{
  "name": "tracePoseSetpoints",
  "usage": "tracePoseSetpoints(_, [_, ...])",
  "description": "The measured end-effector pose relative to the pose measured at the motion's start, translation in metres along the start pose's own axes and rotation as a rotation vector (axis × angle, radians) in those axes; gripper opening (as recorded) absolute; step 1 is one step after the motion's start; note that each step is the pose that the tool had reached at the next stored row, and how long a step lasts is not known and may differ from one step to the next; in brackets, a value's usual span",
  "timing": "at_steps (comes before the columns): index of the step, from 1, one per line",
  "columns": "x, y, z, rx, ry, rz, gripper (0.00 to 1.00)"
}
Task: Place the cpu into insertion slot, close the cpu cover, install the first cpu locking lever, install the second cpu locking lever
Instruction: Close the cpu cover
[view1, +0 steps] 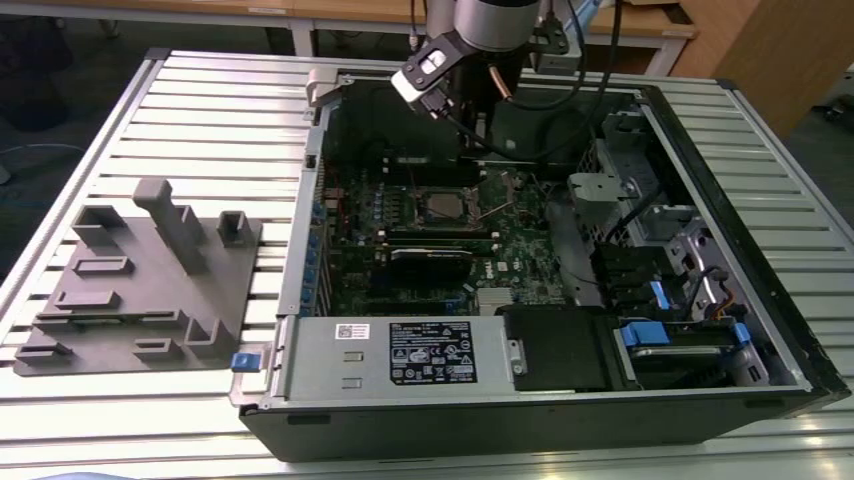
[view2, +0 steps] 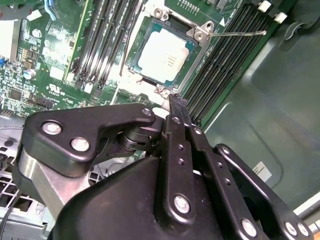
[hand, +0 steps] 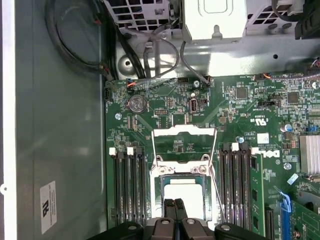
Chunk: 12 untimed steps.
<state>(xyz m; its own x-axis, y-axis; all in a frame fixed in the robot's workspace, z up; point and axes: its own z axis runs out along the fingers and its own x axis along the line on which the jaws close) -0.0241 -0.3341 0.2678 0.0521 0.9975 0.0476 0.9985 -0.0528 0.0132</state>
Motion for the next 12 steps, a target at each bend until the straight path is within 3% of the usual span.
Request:
tracePoseSetpoints(7, [0.0005, 0.0101, 0.0002, -0.0001, 0.0000, 0.000, 0.11])
tracePoseSetpoints(12, [0.0012, 0.0231, 0.0004, 0.0000, 0.0000, 0.000, 0.11])
